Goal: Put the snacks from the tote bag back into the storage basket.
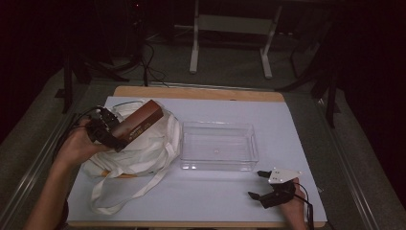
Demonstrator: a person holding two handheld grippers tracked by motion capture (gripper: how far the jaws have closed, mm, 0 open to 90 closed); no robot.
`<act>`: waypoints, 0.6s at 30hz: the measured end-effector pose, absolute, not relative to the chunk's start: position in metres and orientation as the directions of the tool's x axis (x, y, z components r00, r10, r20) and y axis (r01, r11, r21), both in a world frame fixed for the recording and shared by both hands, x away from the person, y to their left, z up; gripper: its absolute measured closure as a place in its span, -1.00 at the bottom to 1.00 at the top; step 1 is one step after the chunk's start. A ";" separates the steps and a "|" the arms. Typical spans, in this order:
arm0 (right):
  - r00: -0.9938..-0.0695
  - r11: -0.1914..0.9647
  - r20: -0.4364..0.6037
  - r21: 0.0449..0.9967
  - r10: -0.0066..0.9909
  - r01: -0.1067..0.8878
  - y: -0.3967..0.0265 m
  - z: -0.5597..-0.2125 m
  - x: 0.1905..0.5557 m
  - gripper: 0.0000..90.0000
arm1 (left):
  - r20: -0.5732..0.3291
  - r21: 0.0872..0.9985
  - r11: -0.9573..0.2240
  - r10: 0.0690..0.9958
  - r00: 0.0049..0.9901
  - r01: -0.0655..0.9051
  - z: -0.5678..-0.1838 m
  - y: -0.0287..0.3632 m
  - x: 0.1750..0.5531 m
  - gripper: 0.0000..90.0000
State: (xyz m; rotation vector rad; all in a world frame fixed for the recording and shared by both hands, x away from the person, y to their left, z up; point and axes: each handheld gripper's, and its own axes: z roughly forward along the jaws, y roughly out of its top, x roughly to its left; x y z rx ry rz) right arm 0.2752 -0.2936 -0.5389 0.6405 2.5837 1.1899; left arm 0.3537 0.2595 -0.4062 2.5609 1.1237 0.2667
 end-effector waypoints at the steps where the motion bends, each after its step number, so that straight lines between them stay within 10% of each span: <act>1: -0.879 0.576 -0.022 0.763 0.476 0.292 -0.294 -0.539 0.275 -0.69 | 0.041 0.376 -0.647 0.727 0.685 0.663 -0.402 0.258 0.354 -0.02; 18: -0.880 0.576 -0.021 0.763 0.475 0.292 -0.294 -0.539 0.275 -0.69 | 0.080 0.392 -0.728 0.637 0.767 0.563 -0.390 0.231 0.353 -0.02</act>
